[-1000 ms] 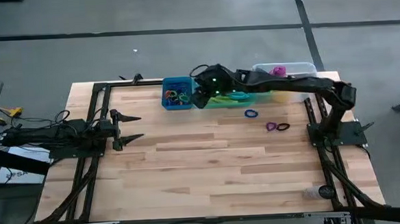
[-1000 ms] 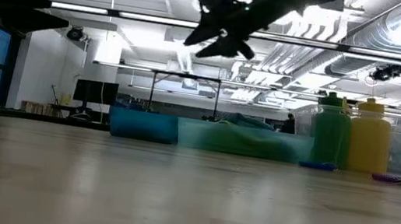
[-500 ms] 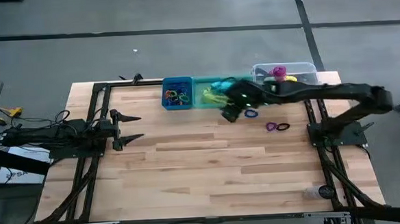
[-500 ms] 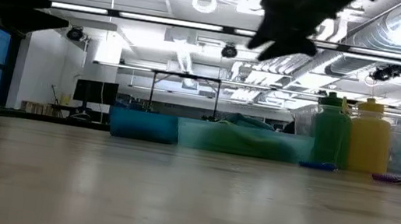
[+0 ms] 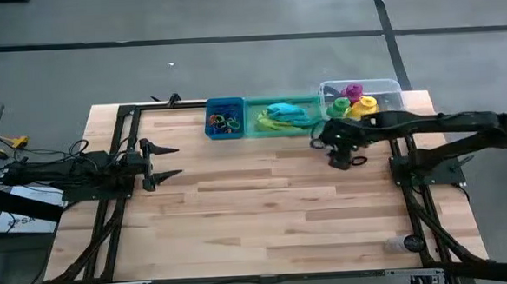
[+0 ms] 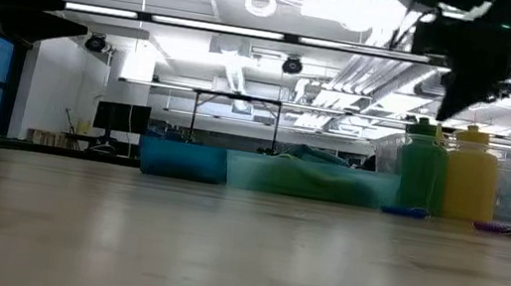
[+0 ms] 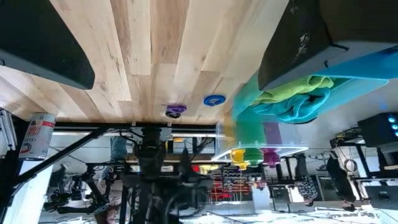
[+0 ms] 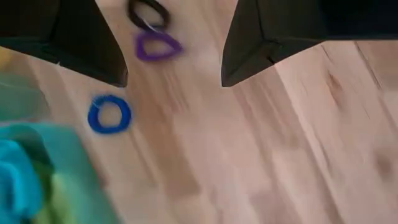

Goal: Pick & Place Sports Items
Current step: Put the violet spring keychain into the blue bin

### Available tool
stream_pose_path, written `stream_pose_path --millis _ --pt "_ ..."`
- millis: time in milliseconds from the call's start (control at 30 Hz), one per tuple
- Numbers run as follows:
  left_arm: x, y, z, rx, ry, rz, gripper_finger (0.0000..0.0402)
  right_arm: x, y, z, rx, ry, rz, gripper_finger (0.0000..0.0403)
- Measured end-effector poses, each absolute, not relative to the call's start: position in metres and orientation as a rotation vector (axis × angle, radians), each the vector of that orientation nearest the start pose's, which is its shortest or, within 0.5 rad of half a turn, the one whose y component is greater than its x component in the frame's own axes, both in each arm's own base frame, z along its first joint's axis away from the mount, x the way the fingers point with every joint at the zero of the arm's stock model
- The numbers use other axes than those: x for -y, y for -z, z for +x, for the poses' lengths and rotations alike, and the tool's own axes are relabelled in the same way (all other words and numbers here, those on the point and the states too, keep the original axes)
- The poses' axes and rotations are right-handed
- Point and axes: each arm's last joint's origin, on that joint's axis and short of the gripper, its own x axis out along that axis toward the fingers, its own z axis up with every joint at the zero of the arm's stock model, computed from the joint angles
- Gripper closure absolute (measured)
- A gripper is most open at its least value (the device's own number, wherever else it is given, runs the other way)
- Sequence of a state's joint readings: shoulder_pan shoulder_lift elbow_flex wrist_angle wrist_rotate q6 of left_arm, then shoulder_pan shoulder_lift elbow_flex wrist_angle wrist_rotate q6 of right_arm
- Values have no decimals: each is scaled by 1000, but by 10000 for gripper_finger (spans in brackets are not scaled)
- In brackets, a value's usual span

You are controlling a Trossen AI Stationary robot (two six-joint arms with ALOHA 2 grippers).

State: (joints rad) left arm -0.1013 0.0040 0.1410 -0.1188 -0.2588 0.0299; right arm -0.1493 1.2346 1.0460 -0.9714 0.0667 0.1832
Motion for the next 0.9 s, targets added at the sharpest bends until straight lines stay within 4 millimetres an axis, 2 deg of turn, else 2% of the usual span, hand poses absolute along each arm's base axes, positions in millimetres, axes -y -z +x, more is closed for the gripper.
stream_pose_path --millis 133,300,433,600,700,900 --pt "1 -199 87 16 -158 27 34 34 -273 212 -1264 152 0 196" --pt "1 -199 87 15 -157 27 34 32 -271 206 -1334 -120 -250 196" --pt "1 -199 87 16 -158 27 34 28 -269 200 -1340 -354 -333 196" --pt "1 -199 87 15 -158 27 34 24 -247 194 -1290 -583 -390 196" --pt "1 -199 87 16 -157 27 34 23 -228 189 -1281 -608 -439 196" --pt "1 -199 87 16 -158 27 34 26 -189 183 -1333 -532 -521 196"
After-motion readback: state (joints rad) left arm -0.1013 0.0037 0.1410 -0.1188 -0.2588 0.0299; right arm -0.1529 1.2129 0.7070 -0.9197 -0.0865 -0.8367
